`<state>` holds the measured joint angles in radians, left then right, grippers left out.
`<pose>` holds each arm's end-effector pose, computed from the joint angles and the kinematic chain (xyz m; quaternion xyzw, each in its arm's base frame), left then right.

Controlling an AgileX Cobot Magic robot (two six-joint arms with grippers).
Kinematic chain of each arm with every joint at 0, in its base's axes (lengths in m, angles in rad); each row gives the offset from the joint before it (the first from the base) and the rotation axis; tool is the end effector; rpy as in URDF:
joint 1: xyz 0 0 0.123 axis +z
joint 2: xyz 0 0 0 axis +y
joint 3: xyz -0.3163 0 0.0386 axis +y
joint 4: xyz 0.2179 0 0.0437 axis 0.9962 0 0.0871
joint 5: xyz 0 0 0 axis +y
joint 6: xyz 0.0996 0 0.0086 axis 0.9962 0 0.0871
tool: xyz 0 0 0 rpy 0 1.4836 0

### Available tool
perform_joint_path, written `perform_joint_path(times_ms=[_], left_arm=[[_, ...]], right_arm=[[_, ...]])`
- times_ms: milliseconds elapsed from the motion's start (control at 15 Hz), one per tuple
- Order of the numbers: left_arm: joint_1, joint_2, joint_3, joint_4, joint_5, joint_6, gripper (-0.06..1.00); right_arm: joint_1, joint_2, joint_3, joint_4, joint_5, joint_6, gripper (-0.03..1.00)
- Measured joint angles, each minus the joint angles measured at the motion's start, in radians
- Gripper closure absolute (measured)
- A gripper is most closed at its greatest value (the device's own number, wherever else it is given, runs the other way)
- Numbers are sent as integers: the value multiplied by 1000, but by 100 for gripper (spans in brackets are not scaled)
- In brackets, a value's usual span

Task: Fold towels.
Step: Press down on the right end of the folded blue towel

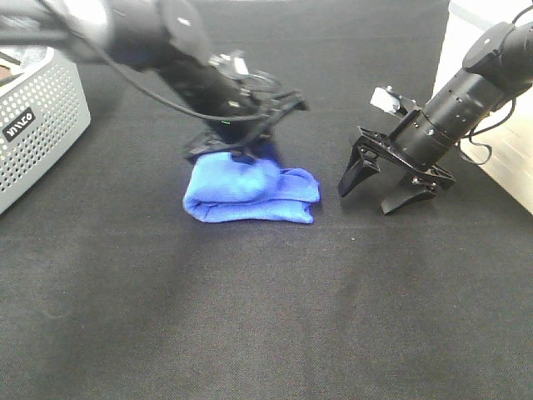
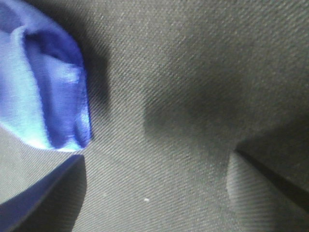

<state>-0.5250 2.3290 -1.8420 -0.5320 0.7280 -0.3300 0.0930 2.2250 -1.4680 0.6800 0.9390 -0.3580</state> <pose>0.4199 -0.2823 0.1809 -0.0607 0.9517 -0.2824 0.1043 0.4122 0.0894 0.1468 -0.0138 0.9639 0.2654 0.0173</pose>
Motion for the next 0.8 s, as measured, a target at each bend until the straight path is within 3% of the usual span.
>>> perform_joint_path(times_ms=[200, 267, 400, 533, 800], left_arm=[[-27, 14, -45, -87, -23, -2, 27], [-27, 11, -45, -99, -23, 13, 21], [-13, -12, -45, -86, -21, 80, 20], [50, -88, -46, -8, -19, 140, 19], [178, -146, -50, 88, 24, 145, 19]], right_arm=[[0, 0, 0, 2, 30, 0, 21], [0, -2, 0, 8, 39, 0, 21], [0, -32, 0, 26, 48, 0, 21], [9, -99, 0, 69, 52, 0, 21], [146, -114, -5, 253, 67, -90, 21]])
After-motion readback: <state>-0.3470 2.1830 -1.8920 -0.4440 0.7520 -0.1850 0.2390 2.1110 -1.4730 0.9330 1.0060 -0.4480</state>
